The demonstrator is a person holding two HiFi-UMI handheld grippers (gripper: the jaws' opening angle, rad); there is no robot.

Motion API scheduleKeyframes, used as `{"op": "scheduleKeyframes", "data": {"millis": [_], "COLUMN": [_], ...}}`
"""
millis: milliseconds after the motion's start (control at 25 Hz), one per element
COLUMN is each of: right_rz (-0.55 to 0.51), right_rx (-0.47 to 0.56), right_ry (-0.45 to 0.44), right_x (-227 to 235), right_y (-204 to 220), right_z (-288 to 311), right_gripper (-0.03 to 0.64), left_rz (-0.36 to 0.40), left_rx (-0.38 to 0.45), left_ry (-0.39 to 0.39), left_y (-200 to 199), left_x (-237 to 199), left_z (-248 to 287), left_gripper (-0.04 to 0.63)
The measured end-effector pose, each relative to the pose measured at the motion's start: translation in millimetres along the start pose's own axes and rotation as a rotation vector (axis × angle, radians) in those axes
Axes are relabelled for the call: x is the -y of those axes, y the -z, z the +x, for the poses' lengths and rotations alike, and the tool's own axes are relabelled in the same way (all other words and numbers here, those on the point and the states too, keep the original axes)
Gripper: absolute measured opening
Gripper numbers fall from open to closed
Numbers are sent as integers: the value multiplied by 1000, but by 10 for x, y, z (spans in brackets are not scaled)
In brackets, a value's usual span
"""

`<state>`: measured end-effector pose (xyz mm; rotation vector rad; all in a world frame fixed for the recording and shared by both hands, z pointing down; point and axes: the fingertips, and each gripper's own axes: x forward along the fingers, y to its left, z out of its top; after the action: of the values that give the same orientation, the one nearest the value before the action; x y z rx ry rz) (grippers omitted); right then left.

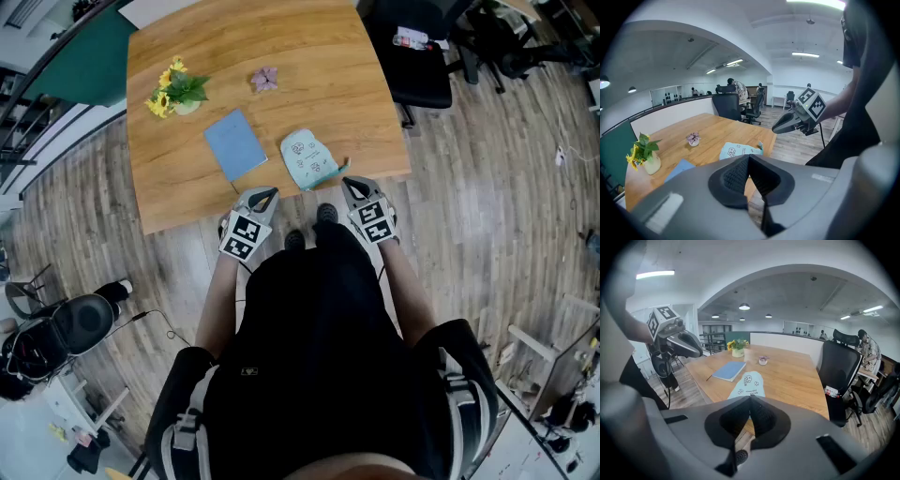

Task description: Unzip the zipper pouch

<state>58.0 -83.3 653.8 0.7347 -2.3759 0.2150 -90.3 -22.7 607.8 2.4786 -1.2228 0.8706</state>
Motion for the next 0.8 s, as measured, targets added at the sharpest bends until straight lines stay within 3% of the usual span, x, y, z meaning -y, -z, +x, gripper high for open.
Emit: {"op": "scheduleKeyframes", "data": {"millis": [520, 800], "right_rz": [36, 82], "right_rx": [-7, 15], "right_ry": [36, 99], "right_x": [-203, -245], "right_y": [89, 75], "right_z": [-52, -50], "right_gripper": [2, 3], "left_rz": [39, 49], "left_rx": [3, -11], "left_ry": [57, 81], "left_y": [63, 175], "left_x": [88, 71], "left_z": [-61, -72], "left_gripper": [0, 0]}}
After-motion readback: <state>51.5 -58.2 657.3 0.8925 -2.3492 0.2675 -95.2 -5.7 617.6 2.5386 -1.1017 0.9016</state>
